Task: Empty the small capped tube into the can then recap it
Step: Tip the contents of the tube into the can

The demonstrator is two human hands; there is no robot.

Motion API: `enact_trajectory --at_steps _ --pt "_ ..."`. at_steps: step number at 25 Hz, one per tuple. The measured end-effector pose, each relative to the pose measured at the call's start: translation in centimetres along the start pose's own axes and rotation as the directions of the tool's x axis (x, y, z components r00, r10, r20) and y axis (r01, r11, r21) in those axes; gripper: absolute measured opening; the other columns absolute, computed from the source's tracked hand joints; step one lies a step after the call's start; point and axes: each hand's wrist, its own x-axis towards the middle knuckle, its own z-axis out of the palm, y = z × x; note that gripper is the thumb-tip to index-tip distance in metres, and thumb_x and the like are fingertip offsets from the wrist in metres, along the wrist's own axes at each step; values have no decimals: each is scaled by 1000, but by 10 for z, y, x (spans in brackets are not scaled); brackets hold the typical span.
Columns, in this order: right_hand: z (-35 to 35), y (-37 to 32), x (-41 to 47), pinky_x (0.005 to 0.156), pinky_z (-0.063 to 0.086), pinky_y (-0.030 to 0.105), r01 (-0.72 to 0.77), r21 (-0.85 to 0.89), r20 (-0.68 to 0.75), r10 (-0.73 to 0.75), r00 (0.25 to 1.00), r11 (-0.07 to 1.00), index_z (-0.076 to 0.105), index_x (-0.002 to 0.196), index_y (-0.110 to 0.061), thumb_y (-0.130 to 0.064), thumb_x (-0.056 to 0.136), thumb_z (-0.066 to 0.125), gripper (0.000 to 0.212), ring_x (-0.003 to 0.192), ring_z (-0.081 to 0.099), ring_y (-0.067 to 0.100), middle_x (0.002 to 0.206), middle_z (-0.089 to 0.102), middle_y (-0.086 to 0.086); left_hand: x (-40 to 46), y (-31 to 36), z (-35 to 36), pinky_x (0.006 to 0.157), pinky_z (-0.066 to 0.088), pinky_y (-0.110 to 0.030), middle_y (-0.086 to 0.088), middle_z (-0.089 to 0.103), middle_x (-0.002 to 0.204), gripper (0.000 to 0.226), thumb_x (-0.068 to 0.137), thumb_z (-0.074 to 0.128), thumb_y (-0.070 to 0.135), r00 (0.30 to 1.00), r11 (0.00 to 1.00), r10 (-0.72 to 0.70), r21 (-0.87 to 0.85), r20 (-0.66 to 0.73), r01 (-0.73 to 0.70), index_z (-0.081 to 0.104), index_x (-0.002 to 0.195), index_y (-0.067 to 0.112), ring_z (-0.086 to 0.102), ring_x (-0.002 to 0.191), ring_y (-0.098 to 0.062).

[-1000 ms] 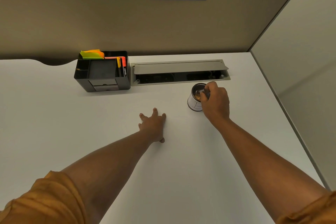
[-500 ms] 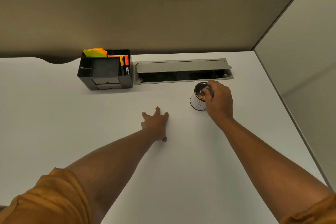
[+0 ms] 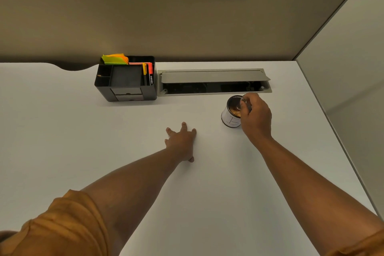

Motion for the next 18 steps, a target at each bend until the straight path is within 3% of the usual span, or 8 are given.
enact_trajectory --at_steps 2,7,13,15,18 --pt "0 -2 0 71 48 17 -48 49 -8 49 999 998 54 116 -18 -19 97 59 20 97 63 20 107 68 6 1 -1 0 110 35 -67 -3 -5 168 106 77 86 27 1000 1000 -5 -2 -2 5 16 157 31 -2 144 -63" --pt "-8 -8 -6 88 50 24 -151 212 -49 165 985 966 47 135 -18 -13 96 62 43 110 63 20 125 66 9 3 -3 3 108 38 -66 -2 -3 168 107 76 87 30 1000 1000 7 8 -12 -7 18 157 30 -1 143 -64" --pt "-19 -22 -26 78 47 9 -202 304 -104 243 964 931 54 120 -18 -9 93 64 30 100 65 15 110 65 -1 2 -13 8 107 43 -58 -2 6 166 99 75 85 39 997 999 51 -15 -52 -52 28 154 26 -1 146 -59" --pt "-22 -27 -31 74 49 6 -275 382 -100 335 937 882 53 116 -20 -10 92 66 29 95 67 11 107 65 -3 -1 -21 9 104 46 -53 -1 20 160 91 73 84 45 994 995 68 -67 -85 -74 38 148 24 6 147 -50" --pt "-23 -31 -40 72 53 9 -359 480 -67 441 895 800 51 109 -23 -13 91 68 27 90 69 5 103 68 -3 -6 -37 13 111 40 -48 -2 35 152 85 75 79 49 985 981 105 -148 -136 -125 43 148 23 22 146 -34"
